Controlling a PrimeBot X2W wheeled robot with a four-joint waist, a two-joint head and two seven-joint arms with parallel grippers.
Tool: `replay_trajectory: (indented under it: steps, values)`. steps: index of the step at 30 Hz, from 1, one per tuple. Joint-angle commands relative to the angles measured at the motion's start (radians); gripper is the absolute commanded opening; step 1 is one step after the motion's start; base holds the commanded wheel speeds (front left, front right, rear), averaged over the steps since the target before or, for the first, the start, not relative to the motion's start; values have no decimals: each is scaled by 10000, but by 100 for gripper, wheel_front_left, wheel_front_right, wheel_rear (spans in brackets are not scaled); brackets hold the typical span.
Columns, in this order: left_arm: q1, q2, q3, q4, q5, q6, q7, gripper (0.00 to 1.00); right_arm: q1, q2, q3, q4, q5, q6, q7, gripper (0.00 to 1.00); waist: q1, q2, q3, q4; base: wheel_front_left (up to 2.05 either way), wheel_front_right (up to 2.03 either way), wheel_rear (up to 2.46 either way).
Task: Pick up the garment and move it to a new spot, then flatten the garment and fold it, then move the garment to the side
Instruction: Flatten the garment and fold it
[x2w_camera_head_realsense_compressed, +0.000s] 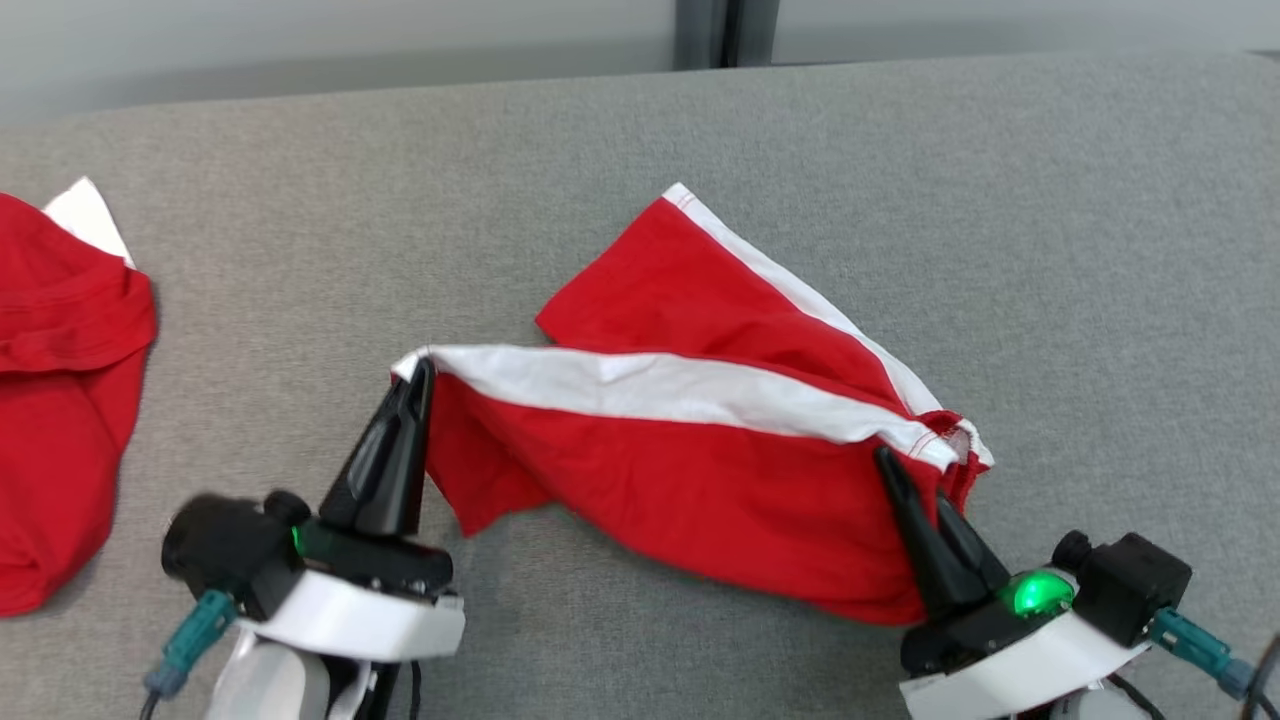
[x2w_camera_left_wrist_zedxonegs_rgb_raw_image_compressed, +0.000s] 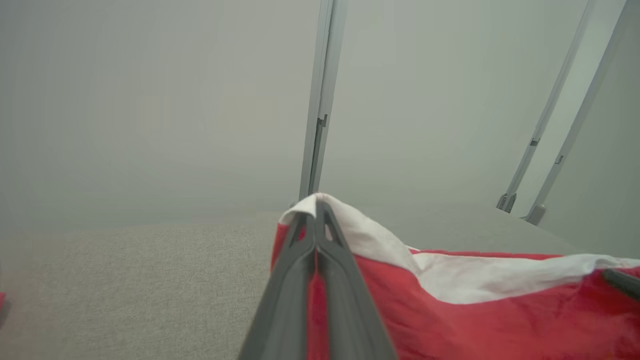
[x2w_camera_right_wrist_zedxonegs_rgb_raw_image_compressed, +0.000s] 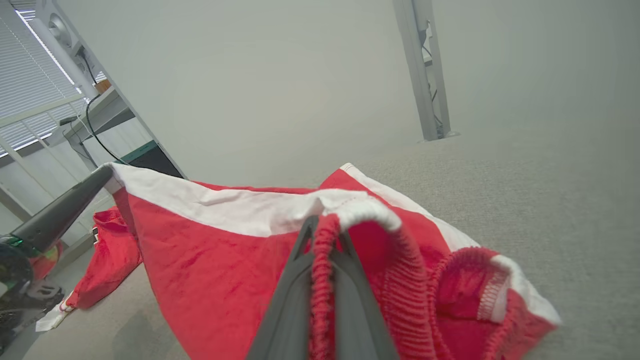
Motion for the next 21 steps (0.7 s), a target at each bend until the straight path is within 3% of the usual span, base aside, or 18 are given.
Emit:
replay_trajectory:
  steps: [1, 11, 21]
  values:
    - [-373, 95, -60, 89, -49, -50, 92, 0, -172, 83, -192, 80, -99, 11, -23, 0, 0, 0, 216, -138, 0, 0, 0]
    - [-3221, 655, -1185, 1694, -474, -102, 780, 0, -587, 1049, -1330, 782, -197, 12, 23, 0, 0, 0, 1087, -678, 0, 0, 0]
    - [-5733, 828, -2925, 3896, -1268, -109, 1085, 0, -988, 1132, -1500, 1067, 188, 12, 10, 0, 0, 0, 1563, -1049, 0, 0, 0]
